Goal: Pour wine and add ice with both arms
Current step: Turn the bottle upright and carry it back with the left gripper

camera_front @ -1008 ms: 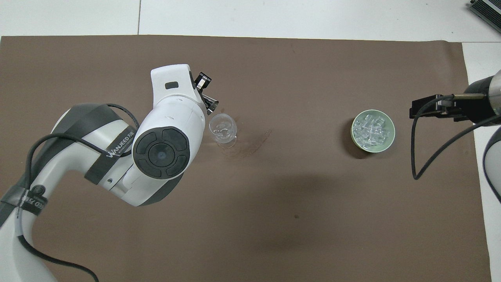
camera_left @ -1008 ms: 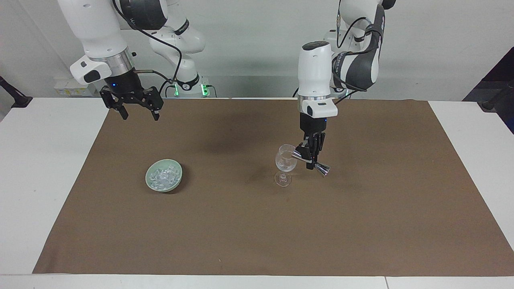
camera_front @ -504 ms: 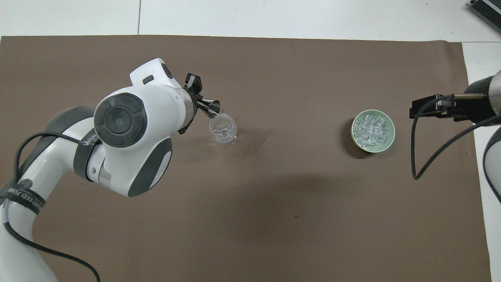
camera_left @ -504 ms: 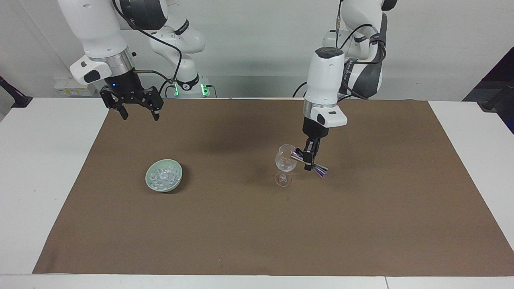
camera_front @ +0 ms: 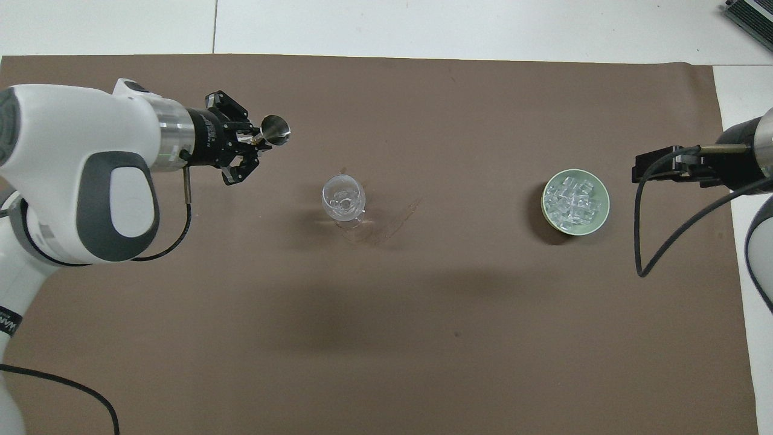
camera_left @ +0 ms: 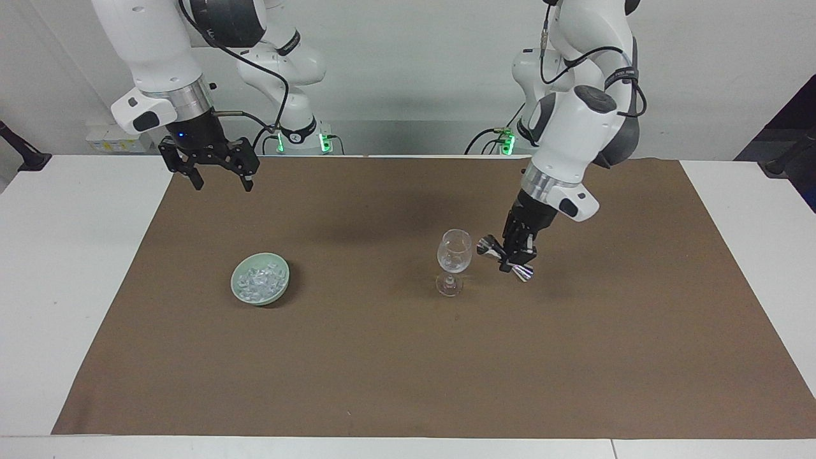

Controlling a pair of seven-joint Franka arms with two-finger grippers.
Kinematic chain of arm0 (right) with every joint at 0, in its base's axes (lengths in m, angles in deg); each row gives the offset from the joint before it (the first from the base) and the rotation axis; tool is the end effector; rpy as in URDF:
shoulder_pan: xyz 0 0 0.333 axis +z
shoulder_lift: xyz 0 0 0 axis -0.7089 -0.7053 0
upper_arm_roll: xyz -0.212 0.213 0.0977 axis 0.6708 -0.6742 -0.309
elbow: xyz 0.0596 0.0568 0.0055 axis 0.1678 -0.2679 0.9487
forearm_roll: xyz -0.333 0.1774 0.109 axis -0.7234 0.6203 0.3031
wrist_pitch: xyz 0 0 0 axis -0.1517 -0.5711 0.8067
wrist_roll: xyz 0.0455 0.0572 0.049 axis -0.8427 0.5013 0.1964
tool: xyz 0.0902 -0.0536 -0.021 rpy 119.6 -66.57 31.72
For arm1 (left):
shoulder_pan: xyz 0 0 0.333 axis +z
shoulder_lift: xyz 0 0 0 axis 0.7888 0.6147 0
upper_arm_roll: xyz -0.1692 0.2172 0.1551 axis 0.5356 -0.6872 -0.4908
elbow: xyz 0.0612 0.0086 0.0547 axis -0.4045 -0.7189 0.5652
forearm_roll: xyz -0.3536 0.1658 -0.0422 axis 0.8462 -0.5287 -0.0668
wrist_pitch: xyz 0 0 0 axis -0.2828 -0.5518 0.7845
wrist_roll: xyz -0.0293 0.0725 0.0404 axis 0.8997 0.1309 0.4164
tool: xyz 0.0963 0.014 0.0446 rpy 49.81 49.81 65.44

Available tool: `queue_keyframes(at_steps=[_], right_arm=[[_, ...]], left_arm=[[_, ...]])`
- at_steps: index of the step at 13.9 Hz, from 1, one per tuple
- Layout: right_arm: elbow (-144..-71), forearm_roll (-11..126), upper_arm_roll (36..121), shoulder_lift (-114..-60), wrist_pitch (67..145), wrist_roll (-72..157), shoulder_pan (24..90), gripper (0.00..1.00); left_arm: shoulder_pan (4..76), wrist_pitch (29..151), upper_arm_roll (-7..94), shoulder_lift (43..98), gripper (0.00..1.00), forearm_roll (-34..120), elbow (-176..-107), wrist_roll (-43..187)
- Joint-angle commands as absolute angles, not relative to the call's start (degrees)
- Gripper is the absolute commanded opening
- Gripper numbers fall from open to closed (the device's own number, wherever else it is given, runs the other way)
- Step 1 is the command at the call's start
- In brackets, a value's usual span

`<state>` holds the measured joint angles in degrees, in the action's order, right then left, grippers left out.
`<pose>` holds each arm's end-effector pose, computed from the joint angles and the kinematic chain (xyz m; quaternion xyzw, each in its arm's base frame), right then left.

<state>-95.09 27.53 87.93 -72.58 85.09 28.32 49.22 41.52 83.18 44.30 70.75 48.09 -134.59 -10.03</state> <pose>0.5685 0.0226 0.6230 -0.9982 0.0376 -0.0447 0.0099 0.6193 -0.1679 0.4863 0.6160 0.7372 -0.1033 0.2579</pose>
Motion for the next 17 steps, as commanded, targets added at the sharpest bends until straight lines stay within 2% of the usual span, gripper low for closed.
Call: queue_keyframes(at_steps=[1, 6, 13, 17], right_arm=[[-95.7, 28.0, 87.5, -72.1, 85.8, 27.6, 49.0, 1.0], [-95.6, 28.0, 87.6, -72.0, 84.3, 28.8, 48.8, 1.0], [-95.6, 27.6, 87.7, -72.1, 85.5, 29.2, 48.7, 1.0], [-96.3, 27.3, 87.7, -71.4, 85.5, 28.0, 49.6, 1.0]], left_arm=[[45.6, 80.7, 45.1, 70.4, 0.0, 54.2, -135.1, -9.8], [53.3, 79.3, 45.0, 70.4, 0.0, 72.6, -140.6, 1.5], [62.4, 69.8, 44.9, 70.5, 0.0, 81.8, -148.6, 18.7], [65.8, 68.6, 44.8, 71.4, 0.0, 84.2, -151.9, 24.5]])
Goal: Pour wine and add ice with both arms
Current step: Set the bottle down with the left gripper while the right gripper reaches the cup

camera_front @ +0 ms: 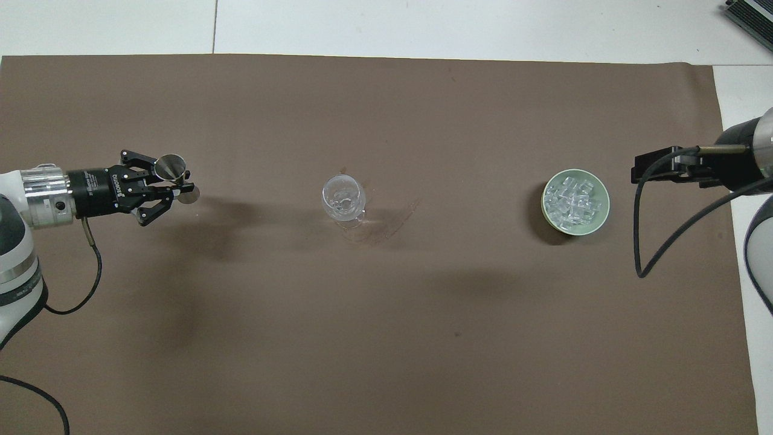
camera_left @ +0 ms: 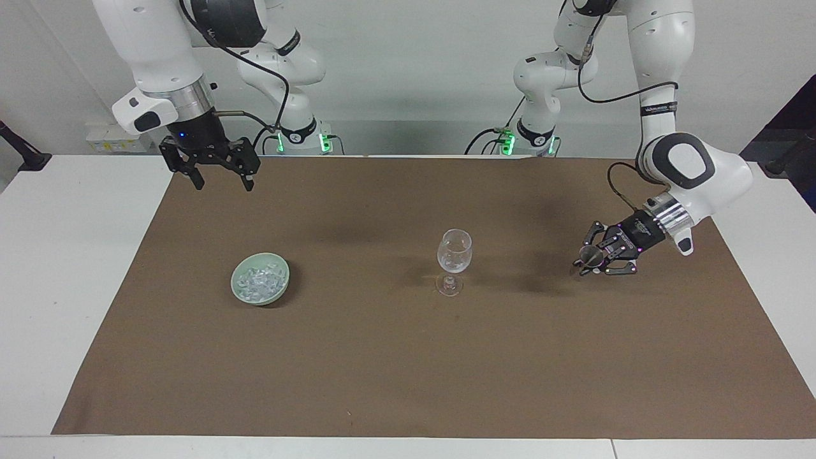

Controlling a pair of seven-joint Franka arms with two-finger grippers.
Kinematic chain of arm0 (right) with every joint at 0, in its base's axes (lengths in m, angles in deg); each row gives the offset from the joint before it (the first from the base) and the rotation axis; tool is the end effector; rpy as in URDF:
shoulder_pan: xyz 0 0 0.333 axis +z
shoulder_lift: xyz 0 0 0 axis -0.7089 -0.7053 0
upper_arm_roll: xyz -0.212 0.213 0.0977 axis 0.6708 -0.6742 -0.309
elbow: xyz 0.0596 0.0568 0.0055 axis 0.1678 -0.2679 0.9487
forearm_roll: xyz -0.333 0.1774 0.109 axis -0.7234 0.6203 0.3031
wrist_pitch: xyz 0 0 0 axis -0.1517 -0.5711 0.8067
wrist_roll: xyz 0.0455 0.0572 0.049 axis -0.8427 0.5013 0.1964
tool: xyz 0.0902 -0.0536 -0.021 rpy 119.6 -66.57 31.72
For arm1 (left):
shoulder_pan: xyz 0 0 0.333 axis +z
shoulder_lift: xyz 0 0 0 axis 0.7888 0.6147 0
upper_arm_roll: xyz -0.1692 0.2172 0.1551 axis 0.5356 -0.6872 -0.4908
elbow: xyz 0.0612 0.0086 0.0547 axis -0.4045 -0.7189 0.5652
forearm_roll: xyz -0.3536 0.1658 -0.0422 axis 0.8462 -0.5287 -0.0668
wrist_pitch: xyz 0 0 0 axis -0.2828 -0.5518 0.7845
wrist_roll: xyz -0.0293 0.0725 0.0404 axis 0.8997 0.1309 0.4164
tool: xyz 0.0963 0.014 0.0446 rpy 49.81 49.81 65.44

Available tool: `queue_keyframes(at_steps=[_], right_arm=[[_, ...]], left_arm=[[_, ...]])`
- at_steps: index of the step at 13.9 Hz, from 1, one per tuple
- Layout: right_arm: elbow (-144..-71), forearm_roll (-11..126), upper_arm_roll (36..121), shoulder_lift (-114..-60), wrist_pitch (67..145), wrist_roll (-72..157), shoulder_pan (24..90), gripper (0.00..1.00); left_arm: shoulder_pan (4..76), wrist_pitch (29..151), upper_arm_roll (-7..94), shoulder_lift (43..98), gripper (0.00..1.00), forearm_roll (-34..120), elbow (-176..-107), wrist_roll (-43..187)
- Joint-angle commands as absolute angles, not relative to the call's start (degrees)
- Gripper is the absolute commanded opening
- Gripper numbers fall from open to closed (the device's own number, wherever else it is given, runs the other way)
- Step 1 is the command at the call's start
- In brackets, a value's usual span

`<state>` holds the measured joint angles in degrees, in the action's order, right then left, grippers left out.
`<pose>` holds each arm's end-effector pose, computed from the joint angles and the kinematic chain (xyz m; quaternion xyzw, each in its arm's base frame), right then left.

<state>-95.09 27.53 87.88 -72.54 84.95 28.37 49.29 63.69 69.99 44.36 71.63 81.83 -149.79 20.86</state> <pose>0.5680 0.0237 0.6232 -0.9983 0.0361 -0.0438 0.0099 0.5786 0.0317 0.3528 0.4898 0.7426 -0.2905 0.3524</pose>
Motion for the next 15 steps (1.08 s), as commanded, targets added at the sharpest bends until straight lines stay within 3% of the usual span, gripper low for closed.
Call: queue_keyframes(at_steps=[1, 4, 10, 15], right_arm=[[-96.0, 27.4, 87.5, -71.6, 85.3, 27.4, 49.5, 1.0], [-96.3, 27.1, 87.6, -71.7, 86.5, 27.6, 48.8, 1.0], [-97.5, 26.9, 87.5, -70.4, 88.4, 27.4, 47.9, 1.0], [-106.4, 26.8, 87.5, -72.1, 101.5, 27.6, 48.2, 1.0]], left_arm=[[67.0, 67.8, 44.9, 72.5, 0.0, 84.7, -152.3, 26.8], [70.3, 65.4, 44.9, 75.9, 0.0, 88.3, -152.2, 34.0], [69.8, 65.6, 44.8, 77.9, 0.0, 92.5, -153.2, 39.2], [71.0, 65.0, 44.8, 79.3, 0.0, 92.5, -153.2, 42.3]])
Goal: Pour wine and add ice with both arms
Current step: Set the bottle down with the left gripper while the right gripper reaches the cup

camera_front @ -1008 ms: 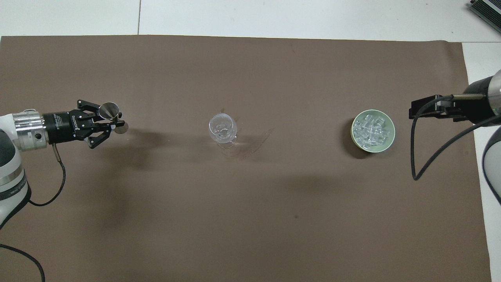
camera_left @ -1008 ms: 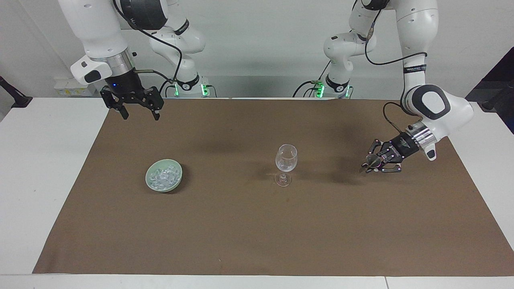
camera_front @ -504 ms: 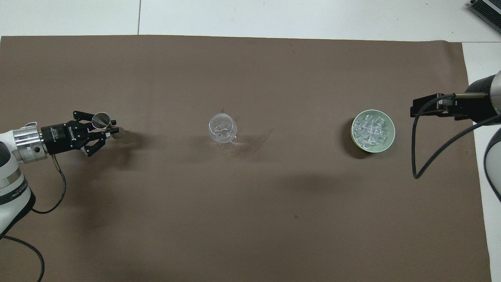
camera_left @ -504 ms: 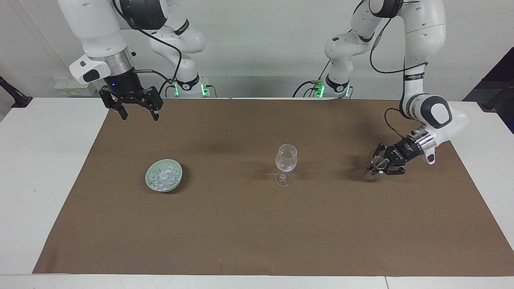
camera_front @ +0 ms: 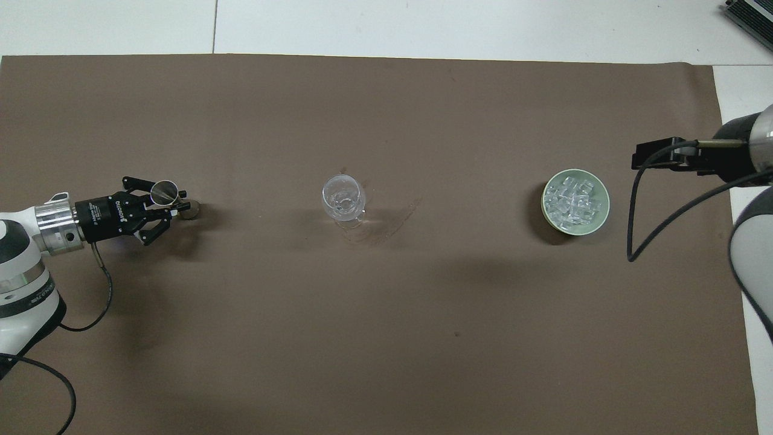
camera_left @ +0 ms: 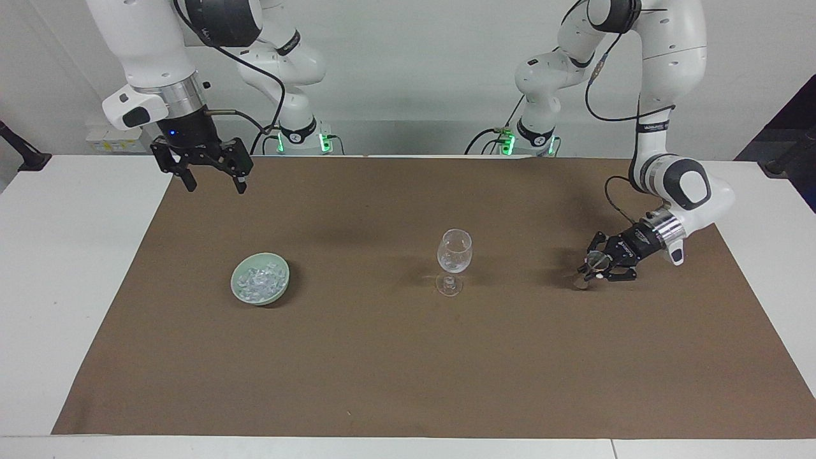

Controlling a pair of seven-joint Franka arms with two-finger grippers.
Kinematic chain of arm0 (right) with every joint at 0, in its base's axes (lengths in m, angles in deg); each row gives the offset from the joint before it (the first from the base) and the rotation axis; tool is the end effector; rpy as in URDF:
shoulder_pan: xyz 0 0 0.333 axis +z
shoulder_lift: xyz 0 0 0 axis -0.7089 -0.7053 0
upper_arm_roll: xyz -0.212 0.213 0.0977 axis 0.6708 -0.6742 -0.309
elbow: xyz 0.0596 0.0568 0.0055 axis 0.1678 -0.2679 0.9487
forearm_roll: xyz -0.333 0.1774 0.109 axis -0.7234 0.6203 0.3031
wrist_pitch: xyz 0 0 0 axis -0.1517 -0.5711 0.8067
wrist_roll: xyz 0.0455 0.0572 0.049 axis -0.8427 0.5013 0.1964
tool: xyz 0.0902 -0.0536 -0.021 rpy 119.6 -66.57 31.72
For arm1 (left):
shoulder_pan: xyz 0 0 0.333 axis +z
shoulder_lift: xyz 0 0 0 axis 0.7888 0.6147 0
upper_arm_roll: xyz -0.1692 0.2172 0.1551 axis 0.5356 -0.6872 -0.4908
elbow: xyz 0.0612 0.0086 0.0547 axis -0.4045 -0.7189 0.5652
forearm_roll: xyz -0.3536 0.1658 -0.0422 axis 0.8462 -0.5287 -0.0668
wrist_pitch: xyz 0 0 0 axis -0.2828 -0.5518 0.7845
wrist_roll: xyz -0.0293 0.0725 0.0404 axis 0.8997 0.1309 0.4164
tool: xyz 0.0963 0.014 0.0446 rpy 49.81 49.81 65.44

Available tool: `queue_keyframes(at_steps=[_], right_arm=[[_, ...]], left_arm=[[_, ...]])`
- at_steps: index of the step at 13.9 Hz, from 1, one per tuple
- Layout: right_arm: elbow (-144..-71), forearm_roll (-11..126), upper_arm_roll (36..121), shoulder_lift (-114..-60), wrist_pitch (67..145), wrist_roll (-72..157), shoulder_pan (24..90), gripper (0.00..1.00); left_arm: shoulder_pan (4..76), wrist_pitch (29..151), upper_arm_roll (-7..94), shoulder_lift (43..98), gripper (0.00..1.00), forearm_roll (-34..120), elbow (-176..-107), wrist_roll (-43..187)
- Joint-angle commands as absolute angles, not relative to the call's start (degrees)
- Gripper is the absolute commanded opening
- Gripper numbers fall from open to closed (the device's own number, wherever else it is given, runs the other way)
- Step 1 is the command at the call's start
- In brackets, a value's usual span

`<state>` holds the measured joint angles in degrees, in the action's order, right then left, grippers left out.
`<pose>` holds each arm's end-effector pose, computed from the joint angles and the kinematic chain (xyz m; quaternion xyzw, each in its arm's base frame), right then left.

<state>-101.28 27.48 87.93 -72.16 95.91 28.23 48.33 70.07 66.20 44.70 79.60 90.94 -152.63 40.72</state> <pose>0.5802 0.0136 0.5934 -0.9949 0.0469 -0.0887 0.0121 0.5573 0.0770 0.2608 0.4872 0.7026 -0.3089 0.4166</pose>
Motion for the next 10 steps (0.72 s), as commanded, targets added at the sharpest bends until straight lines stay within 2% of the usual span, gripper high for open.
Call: queue_keyframes(at_steps=[1, 3, 5, 7, 8, 9, 10], right_arm=[[-108.6, 26.8, 87.5, -72.6, 104.9, 27.9, 48.2, 1.0], [-110.7, 26.8, 87.5, -74.6, 108.5, 30.7, 48.0, 1.0], [-113.0, 26.8, 87.5, -76.1, 110.4, 31.0, 48.2, 1.0], [-117.2, 26.8, 87.6, -76.1, 115.0, 31.1, 48.1, 1.0], [-118.4, 26.8, 87.6, -76.3, 115.7, 31.2, 48.2, 1.0], [-118.8, 26.5, 87.6, -76.8, 116.3, 31.4, 48.2, 1.0], [-119.5, 26.4, 87.6, -77.5, 117.2, 31.3, 48.2, 1.0]], left_arm=[[70.9, 65.0, 44.8, 79.3, 0.02, 92.5, -153.2, 42.4], [70.9, 65.1, 44.8, 79.3, 0.12, 92.5, -153.3, 42.4], [70.9, 65.1, 44.8, 79.3, 0.4, 92.5, -153.3, 42.4], [71.0, 65.1, 44.8, 79.3, 0.53, 92.4, -153.3, 42.4], [70.9, 65.1, 44.8, 79.3, 0.75, 92.4, -153.3, 42.4], [71.1, 65.0, 44.8, 79.3, 0.85, 92.4, -153.3, 42.3], [71.1, 64.9, 44.8, 79.4, 0.89, 92.4, -153.3, 42.3]])
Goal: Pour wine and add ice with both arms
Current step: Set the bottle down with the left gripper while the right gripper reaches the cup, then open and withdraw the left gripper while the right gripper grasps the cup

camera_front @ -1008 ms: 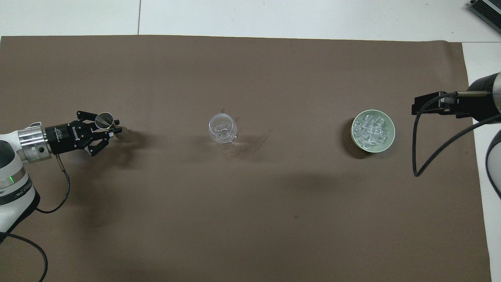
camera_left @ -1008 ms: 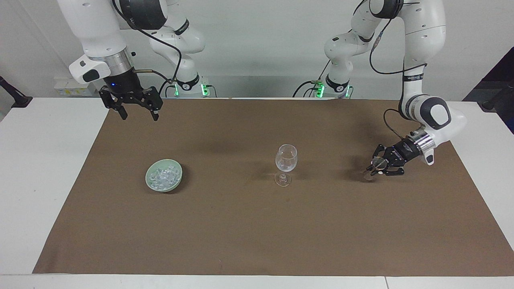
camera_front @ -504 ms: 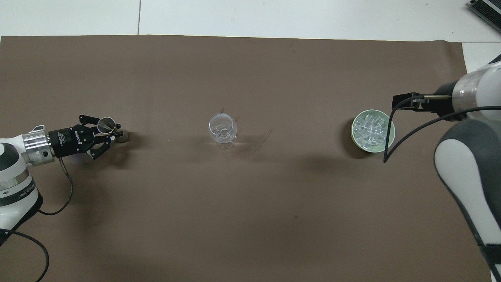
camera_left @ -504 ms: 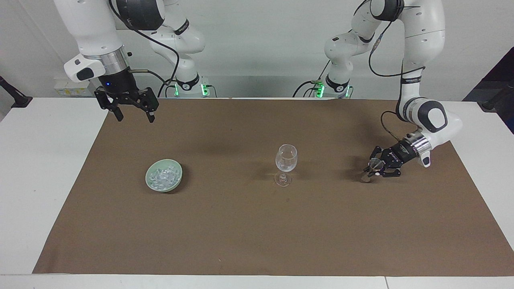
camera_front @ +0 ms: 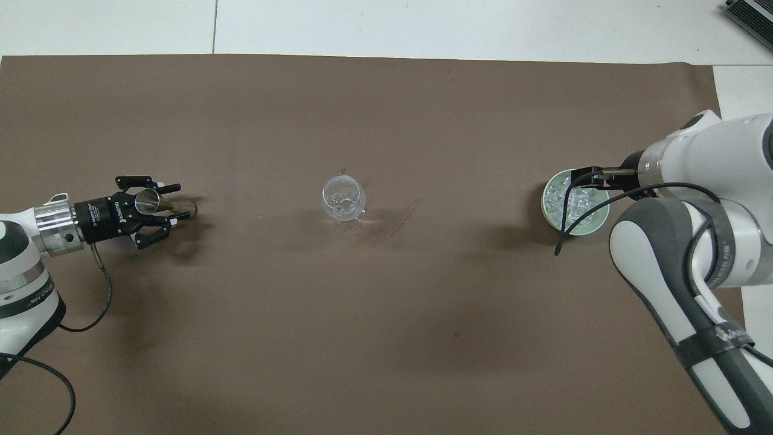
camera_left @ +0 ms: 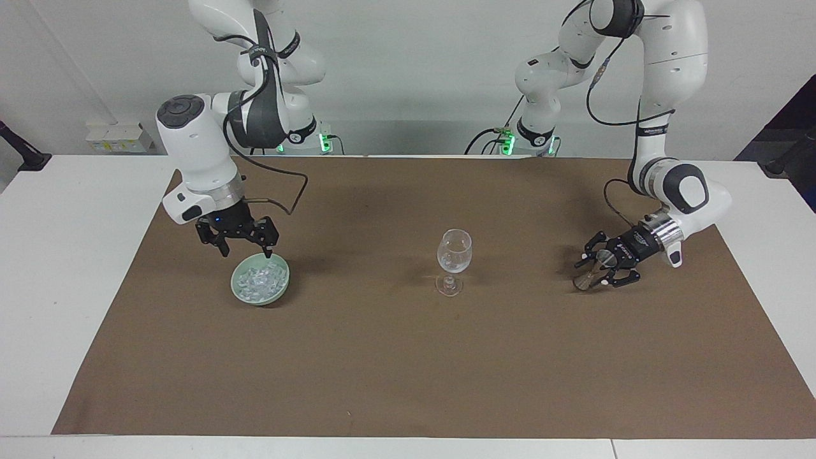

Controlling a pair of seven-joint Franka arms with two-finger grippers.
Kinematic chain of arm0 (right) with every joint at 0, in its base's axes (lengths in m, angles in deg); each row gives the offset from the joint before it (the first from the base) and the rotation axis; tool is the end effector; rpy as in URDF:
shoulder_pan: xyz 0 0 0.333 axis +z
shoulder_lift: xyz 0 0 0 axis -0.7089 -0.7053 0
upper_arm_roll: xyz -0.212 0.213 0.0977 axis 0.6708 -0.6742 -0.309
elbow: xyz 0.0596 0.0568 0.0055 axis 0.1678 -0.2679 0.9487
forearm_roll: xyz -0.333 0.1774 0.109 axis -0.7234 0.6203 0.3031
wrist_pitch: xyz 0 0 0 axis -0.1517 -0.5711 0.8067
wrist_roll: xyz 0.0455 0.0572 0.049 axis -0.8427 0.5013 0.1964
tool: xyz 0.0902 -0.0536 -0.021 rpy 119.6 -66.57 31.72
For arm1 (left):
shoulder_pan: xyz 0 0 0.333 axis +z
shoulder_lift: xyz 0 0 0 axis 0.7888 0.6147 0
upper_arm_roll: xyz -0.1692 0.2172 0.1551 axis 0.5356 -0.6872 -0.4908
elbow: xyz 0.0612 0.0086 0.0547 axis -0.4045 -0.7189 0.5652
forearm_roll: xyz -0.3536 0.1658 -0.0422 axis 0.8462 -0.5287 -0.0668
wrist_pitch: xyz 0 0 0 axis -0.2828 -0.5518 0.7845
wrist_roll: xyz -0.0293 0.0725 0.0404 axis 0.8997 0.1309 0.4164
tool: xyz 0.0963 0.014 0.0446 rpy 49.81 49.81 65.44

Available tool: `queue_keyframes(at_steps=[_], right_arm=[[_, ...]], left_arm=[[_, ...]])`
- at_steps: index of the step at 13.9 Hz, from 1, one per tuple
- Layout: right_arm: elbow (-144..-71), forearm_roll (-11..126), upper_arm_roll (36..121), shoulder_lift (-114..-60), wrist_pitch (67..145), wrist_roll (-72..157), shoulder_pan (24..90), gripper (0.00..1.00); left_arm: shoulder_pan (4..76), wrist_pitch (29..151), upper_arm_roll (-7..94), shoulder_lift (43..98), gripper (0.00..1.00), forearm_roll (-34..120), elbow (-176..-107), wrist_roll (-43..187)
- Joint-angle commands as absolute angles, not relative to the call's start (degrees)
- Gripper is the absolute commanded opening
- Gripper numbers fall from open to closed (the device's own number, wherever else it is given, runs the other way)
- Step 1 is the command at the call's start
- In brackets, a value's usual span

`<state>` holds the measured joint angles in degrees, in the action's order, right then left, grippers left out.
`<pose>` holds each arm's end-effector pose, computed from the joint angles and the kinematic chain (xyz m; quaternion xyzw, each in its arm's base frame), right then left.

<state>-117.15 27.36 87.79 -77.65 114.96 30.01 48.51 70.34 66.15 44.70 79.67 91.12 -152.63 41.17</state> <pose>0.5919 0.0169 0.4350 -0.9971 0.0300 -0.0690 0.0067 0.5570 0.0794 0.2603 0.4869 0.7020 -0.3072 0.4193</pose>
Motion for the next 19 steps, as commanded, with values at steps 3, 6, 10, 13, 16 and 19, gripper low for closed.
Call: queue_keyframes(at_steps=[3, 6, 10, 13, 16, 19], right_arm=[[-121.9, 25.4, 87.7, -77.3, 118.4, 31.9, 48.2, 1.0], [-124.7, 22.9, 87.7, -77.5, 122.6, 32.2, 48.1, 1.0], [-124.9, 22.5, 87.6, -78.7, 124.6, 32.1, 48.0, 0.94], [-124.9, 22.5, 87.6, -79.6, 127.1, 32.8, 48.0, 0.91], [-124.7, 22.5, 87.6, -81.7, 130.8, 33.0, 47.9, 0.86], [-124.8, 22.5, 87.6, -82.4, 132.1, 33.0, 47.9, 0.83]], left_arm=[[71.1, 64.7, 44.7, 79.3, 1.0, 92.0, -153.2, 42.3], [71.1, 64.7, 44.7, 79.2, 1.0, 91.7, -153.2, 42.4], [71.1, 64.8, 44.3, 77.2, 1.0, 87.7, -153.1, 41.6], [71.2, 65.4, 44.2, 75.3, 1.0, 80.5, -152.8, 41.6], [71.6, 65.0, 44.2, 73.4, 1.0, 73.2, -152.0, 41.5], [72.3, 64.6, 43.9, 71.6, 1.0, 64.7, -149.8, 41.8]])
